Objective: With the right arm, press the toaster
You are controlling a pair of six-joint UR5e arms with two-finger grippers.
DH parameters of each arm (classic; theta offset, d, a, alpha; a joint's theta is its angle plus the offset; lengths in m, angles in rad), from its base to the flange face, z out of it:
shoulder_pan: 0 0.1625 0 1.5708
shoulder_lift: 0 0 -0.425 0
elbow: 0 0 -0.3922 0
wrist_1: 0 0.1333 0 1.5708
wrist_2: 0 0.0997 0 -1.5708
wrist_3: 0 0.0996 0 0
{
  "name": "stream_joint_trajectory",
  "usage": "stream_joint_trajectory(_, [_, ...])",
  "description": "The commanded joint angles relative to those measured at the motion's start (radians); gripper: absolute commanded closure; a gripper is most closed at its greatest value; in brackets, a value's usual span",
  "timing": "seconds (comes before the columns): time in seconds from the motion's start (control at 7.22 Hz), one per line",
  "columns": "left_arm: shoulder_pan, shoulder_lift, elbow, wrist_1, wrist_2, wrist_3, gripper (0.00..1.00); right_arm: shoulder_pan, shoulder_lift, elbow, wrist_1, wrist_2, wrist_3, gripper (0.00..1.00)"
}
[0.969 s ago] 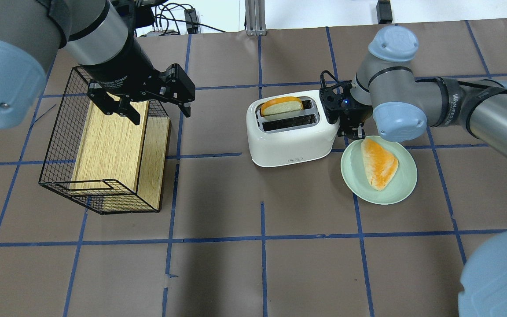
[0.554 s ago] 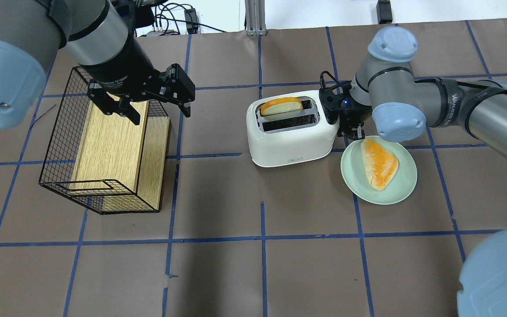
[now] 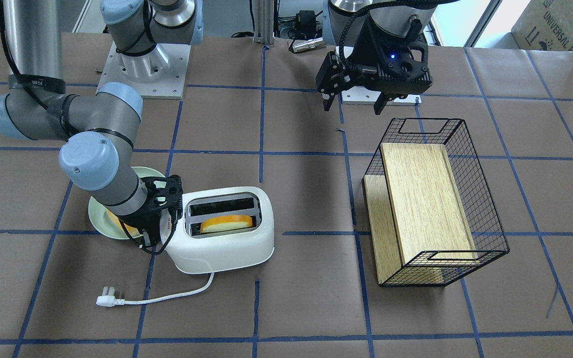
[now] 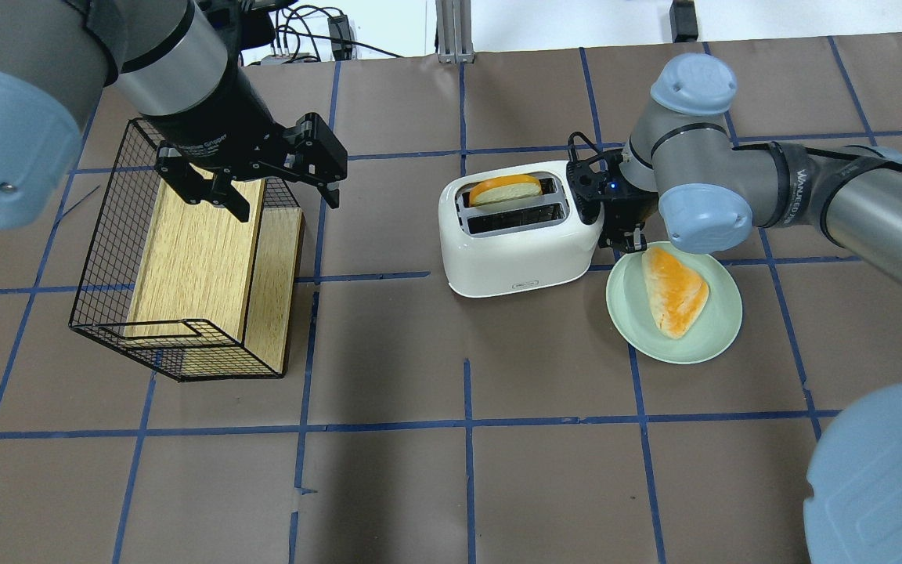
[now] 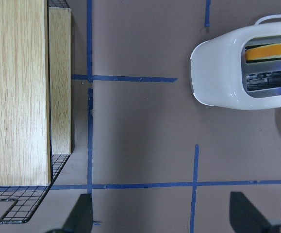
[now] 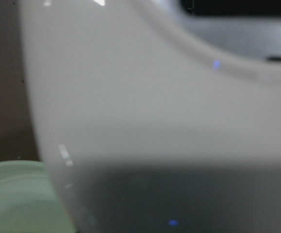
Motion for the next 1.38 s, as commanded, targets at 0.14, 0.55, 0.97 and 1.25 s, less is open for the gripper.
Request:
stream_joint_trajectory(0.14, [-0.001, 0.000, 0.001, 0.000, 0.000, 0.000, 0.00, 0.001, -0.033, -0.029, 0.030, -0.020, 0.009, 0.87])
stream_joint_trajectory(0.55, [0.000, 0.000, 0.000, 0.000, 0.000, 0.000, 0.00, 0.001, -0.214, -0.119, 0.382, -0.149, 0.142, 0.31])
stream_joint_trajectory(0.97, [-0.001, 0.000, 0.000, 0.000, 0.001, 0.000, 0.00, 0.000, -0.272, -0.216, 0.465, -0.114, 0.531, 0.00])
stream_joint_trajectory(1.25, [0.000, 0.000, 0.000, 0.000, 0.001, 0.000, 0.00, 0.000, -0.317, -0.229, 0.534, -0.053, 0.923, 0.00])
